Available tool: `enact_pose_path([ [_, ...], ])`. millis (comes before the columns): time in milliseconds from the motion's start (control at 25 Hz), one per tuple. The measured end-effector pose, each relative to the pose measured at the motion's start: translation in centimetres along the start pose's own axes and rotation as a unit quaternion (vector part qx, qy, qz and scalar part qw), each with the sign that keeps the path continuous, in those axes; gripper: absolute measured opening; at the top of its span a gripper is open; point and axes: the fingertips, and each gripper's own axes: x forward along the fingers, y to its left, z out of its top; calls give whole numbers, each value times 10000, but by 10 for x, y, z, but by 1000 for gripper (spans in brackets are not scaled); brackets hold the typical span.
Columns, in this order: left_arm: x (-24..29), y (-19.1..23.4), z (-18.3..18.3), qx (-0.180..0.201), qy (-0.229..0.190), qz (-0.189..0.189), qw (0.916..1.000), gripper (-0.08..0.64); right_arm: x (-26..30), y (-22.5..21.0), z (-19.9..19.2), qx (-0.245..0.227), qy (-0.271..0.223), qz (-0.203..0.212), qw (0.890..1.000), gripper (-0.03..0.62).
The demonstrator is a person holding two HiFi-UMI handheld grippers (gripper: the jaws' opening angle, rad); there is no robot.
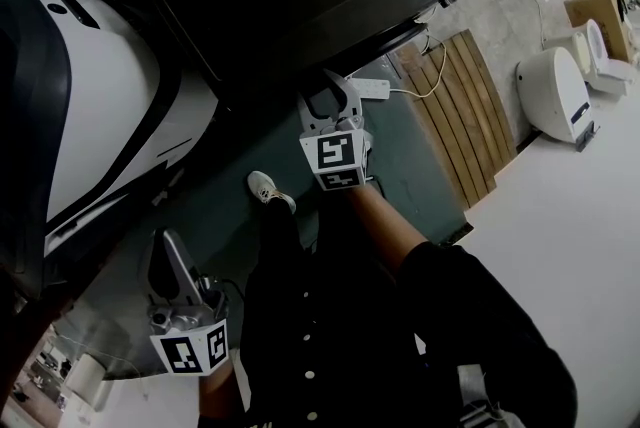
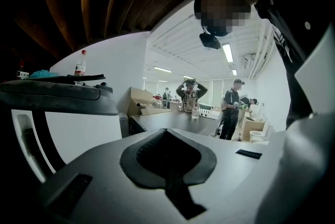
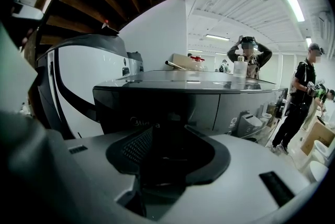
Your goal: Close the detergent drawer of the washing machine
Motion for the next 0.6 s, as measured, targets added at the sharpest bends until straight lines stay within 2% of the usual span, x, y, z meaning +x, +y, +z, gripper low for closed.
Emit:
enact_pose_path([
  [80,0,2,3,-6,-31,14,10000,5,-2,0,-2,52,71,99,9999,183],
  [200,-2,6,9,-2,-76,69,9999,5,-18,-2,9,199,-22,216,9996,75],
  [280,-3,9,12,-37,-91,116,9999,5,-33,-6,17,232,-73,213,9995,55],
  [400,-1,11,15,-100,-86,168,9998,5,-55,-11,29,213,-117,224,9995,44],
  [600,0,6,26,-153,-137,14,9998,5,-100,-12,63,285,-322,453,9980,40],
])
